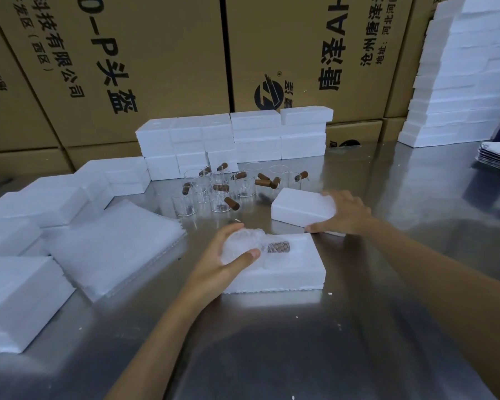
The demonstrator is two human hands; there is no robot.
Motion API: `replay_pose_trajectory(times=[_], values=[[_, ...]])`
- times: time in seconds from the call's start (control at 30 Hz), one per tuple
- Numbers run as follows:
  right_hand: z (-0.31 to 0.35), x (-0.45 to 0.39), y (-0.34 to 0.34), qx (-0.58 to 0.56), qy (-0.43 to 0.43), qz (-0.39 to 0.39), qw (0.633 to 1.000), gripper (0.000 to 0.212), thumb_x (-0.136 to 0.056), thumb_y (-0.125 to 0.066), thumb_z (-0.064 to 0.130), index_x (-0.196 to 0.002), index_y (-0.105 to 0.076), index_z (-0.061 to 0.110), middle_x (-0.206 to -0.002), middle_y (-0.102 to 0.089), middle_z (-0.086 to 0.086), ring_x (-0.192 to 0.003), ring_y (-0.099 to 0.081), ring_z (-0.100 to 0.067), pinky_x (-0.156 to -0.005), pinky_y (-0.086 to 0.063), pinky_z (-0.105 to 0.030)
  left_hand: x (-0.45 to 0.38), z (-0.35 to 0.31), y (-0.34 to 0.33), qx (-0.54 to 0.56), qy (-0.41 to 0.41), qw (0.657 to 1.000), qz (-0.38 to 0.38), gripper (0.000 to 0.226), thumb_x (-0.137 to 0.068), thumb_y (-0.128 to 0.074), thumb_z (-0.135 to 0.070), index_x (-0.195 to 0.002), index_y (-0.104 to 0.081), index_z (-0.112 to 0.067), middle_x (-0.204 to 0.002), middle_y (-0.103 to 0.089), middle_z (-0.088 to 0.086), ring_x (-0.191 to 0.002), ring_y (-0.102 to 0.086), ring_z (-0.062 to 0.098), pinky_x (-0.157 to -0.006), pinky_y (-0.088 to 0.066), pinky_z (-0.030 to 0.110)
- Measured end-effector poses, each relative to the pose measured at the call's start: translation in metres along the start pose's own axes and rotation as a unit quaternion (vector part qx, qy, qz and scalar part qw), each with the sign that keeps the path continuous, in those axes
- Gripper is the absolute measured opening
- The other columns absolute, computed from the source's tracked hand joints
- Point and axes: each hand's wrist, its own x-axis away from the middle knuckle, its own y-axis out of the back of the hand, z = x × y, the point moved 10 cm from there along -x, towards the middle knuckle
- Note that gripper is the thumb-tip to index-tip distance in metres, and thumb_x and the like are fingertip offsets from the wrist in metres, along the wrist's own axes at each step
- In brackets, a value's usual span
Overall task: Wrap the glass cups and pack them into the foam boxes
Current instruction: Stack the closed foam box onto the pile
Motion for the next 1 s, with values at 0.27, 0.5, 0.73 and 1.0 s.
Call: replay_pose_trajectory(times=[0.27,0.5,0.73,1.0], values=[[0.060,0.059,0.043,-0.145,0.157,-0.022,0.977,0.096,-0.046,-0.067,0.091,-0.133,-0.032,0.071,-0.120,-0.035,0.027,-0.119,-0.024,-0.007,-0.099,-0.024,-0.034,-0.023,0.014,0.004,0.170,0.053,0.984,0.011,0.039,-0.099,-0.037,-0.055,-0.131,-0.053,-0.039,-0.148,-0.052,-0.012,-0.135,-0.048,0.006,-0.113,-0.036,0.032],[0.111,0.126,0.023,-0.076,0.282,0.005,0.956,0.091,-0.050,-0.063,0.093,-0.132,-0.028,0.075,-0.124,-0.028,0.027,-0.120,-0.019,0.005,-0.104,-0.028,-0.033,-0.012,0.008,0.002,0.250,0.046,0.967,0.001,0.065,-0.101,-0.023,-0.066,-0.146,-0.050,-0.027,-0.141,-0.061,-0.006,-0.133,-0.055,0.015,-0.115,-0.036,0.048],[0.122,0.124,0.008,-0.076,0.286,0.015,0.955,0.091,-0.054,-0.069,0.086,-0.134,-0.027,0.073,-0.133,-0.027,0.020,-0.126,-0.016,0.001,-0.106,-0.025,-0.034,-0.004,0.023,-0.003,0.303,0.102,0.948,0.013,0.059,-0.091,-0.056,-0.062,-0.139,-0.055,-0.027,-0.134,-0.065,0.003,-0.126,-0.060,0.025,-0.114,-0.038,0.051],[0.115,0.115,-0.002,-0.066,0.278,0.030,0.958,0.090,-0.055,-0.067,0.087,-0.134,-0.026,0.074,-0.132,-0.029,0.017,-0.116,-0.016,0.006,-0.103,-0.022,-0.030,-0.008,0.023,0.003,0.300,0.093,0.949,-0.003,0.047,-0.095,-0.060,-0.044,-0.136,-0.056,-0.021,-0.131,-0.067,0.004,-0.124,-0.062,0.022,-0.112,-0.041,0.047]])
